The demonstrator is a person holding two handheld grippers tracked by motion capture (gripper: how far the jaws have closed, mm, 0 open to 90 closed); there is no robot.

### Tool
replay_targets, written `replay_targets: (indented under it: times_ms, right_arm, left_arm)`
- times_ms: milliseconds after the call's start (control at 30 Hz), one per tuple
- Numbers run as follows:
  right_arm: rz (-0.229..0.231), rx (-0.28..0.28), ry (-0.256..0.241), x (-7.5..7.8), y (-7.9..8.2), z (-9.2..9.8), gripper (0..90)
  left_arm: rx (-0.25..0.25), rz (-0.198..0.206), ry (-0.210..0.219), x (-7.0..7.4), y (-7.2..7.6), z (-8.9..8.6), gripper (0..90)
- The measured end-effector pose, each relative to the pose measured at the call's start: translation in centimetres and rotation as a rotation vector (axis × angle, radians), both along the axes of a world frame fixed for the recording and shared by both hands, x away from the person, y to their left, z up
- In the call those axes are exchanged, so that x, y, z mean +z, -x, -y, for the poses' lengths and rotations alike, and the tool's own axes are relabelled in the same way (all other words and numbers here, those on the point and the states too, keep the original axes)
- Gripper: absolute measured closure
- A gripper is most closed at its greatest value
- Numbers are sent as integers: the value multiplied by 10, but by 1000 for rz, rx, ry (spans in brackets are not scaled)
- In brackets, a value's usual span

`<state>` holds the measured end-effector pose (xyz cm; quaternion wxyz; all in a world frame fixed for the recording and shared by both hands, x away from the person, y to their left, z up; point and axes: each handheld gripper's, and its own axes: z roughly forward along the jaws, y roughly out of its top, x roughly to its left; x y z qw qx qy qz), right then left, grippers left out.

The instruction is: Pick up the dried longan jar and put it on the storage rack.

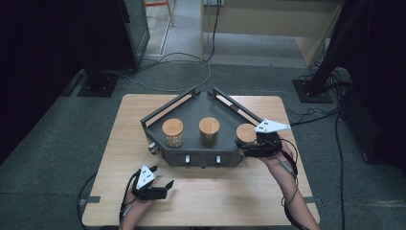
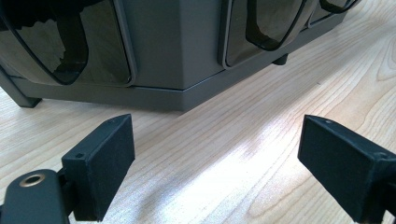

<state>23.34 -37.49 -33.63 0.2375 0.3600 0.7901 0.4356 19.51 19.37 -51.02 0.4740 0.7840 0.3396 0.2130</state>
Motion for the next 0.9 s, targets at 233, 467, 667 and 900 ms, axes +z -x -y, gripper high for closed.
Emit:
replay_targets:
  times_ms: [233, 467, 667, 900]
  right_arm:
    - [18, -25, -9, -5, -7, -4, 255]
    - [21, -32, -14, -9, -14, -6, 255]
    - [25, -39, -4, -9, -20, -12, 255]
    - [30, -48, -19, -14, -24, -13, 254]
  left_arm:
    - [0, 3, -1, 0, 1, 0, 108]
    - [-1, 2, -9, 0, 0, 2, 108]
    - [0, 2, -4, 0, 0, 1, 108]
    - [-2, 3, -8, 0, 0, 1, 108]
